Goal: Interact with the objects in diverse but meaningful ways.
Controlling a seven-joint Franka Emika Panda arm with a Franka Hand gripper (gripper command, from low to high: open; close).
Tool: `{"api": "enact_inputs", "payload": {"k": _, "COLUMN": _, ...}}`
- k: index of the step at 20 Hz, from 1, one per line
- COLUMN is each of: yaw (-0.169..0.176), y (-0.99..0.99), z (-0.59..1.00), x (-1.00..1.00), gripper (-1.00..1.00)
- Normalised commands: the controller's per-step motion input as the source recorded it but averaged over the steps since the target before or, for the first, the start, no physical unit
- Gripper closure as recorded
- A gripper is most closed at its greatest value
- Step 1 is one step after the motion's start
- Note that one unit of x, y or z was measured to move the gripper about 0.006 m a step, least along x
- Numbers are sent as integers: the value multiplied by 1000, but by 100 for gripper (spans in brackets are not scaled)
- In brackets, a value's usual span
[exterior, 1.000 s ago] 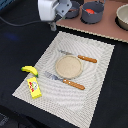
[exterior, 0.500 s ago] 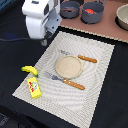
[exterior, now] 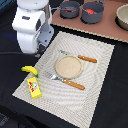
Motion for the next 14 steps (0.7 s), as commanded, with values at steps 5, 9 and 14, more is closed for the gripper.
{"api": "enact_inputs", "payload": {"k": 5, "yaw": -21, "y": -354, "z": -206, "x": 58, "gripper": -100}}
{"api": "enact_inputs", "payload": {"k": 9, "yaw": -20, "y": -380, "z": -196, "x": 9, "gripper": -100}}
{"api": "enact_inputs", "payload": {"k": 14, "yaw": -25, "y": -398, "z": -161, "x": 0, "gripper": -100}}
